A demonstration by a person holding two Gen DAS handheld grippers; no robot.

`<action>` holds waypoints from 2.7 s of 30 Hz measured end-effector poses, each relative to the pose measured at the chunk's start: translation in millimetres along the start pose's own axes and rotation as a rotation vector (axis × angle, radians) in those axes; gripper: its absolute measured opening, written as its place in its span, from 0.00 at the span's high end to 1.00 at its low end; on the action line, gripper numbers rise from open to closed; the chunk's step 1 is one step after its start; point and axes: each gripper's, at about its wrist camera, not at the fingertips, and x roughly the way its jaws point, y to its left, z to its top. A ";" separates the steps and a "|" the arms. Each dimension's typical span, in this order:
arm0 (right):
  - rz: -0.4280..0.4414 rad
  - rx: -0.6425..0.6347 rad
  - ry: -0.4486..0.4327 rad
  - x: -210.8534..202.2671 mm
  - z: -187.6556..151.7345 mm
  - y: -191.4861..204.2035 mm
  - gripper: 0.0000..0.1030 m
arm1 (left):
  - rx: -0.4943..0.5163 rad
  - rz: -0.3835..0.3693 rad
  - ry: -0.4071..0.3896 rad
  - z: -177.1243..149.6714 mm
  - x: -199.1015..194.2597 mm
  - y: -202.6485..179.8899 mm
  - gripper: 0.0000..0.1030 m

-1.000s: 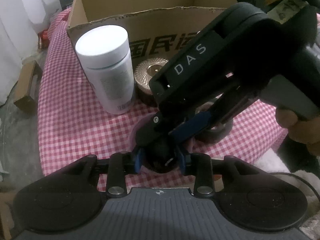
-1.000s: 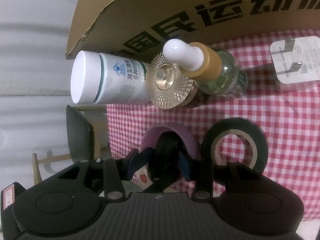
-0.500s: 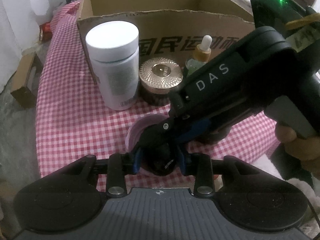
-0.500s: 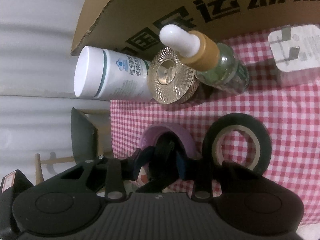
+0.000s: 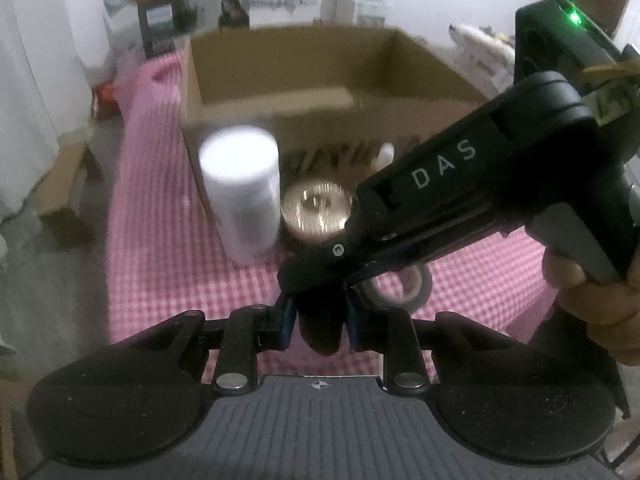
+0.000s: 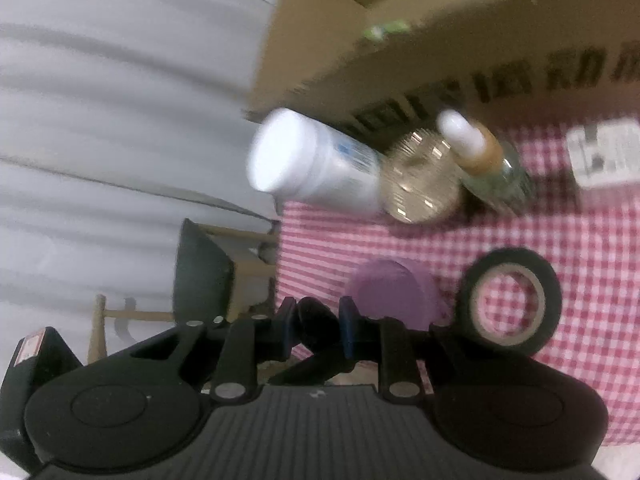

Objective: Organize rigid objects
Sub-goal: 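Carry the black tube into the cardboard box and open the right gripper, then lower the right gripper to the purple bowl and grip its rim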

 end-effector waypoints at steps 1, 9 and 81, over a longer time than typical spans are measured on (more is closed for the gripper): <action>0.010 -0.014 -0.014 -4.7 1.6 4.5 0.77 | 0.004 0.005 -0.016 4.9 -6.3 -0.8 0.76; 0.069 -0.115 -0.132 -41.7 36.1 45.3 0.77 | 0.042 0.031 -0.114 59.6 -34.0 1.0 0.76; -0.217 -0.238 -0.093 -21.3 -30.7 8.2 0.51 | 0.161 0.154 0.029 -29.5 47.2 1.5 0.10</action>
